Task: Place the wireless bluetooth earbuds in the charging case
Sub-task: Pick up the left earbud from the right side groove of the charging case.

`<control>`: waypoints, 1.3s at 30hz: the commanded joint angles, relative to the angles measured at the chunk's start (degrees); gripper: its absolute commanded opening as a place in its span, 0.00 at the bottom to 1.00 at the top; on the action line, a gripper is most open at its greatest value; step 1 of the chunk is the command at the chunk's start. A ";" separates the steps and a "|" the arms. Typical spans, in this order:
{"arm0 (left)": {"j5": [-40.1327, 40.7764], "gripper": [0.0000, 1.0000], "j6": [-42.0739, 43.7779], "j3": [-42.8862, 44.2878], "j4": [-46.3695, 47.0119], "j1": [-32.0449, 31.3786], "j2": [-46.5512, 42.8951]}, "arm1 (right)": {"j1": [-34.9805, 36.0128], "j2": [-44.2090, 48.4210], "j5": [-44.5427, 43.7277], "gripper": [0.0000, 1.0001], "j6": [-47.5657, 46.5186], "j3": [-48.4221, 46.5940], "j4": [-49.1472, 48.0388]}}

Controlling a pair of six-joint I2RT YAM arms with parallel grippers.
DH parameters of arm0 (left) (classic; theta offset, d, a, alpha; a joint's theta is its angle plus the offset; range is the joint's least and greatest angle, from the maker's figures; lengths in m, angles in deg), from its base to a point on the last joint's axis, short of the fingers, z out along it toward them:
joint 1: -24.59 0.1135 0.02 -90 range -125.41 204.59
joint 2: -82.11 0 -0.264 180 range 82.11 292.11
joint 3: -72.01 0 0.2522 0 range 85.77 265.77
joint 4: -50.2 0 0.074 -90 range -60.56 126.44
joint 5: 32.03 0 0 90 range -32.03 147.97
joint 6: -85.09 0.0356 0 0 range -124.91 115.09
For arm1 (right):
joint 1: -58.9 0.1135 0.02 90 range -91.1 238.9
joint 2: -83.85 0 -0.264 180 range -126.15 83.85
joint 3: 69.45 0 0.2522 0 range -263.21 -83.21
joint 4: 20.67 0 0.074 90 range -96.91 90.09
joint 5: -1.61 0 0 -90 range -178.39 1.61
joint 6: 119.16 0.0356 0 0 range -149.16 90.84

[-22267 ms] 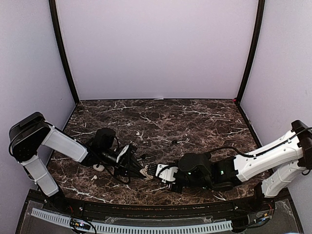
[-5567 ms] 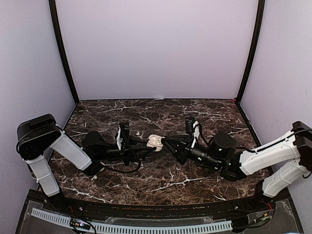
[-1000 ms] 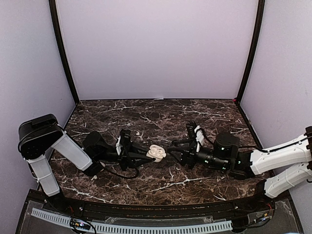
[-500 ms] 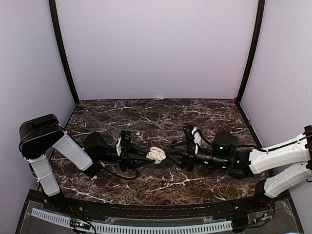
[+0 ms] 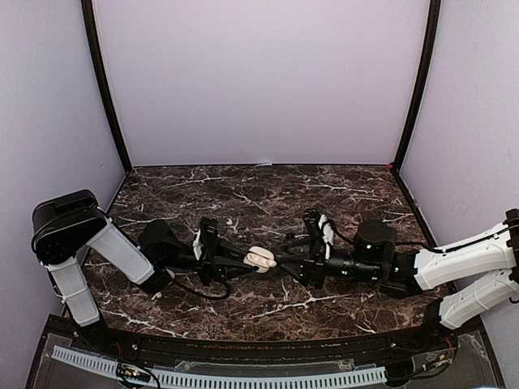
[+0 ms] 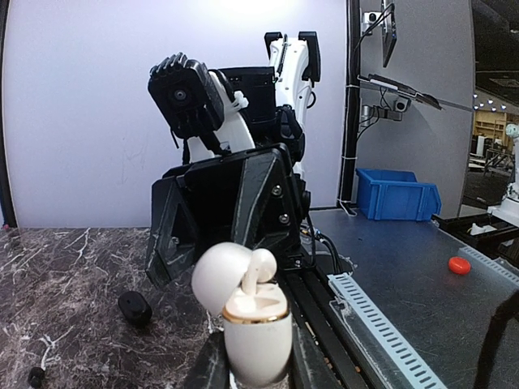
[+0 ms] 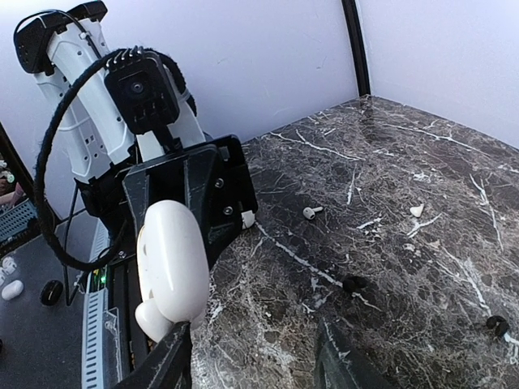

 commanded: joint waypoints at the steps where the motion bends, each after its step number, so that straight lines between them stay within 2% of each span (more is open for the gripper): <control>1: 0.78 0.00 0.59 0.06 8.27 -0.22 -0.31 | 0.30 0.32 3.91 0.51 -1.02 0.07 -4.15; 31: 0.70 0.00 2.87 1.07 3.10 -0.22 -0.98 | 0.31 -1.19 4.38 0.54 -1.66 -2.24 -2.24; 39: 1.26 0.00 2.77 1.05 2.83 -0.22 -0.96 | 0.25 2.01 2.80 0.54 -2.47 0.01 0.24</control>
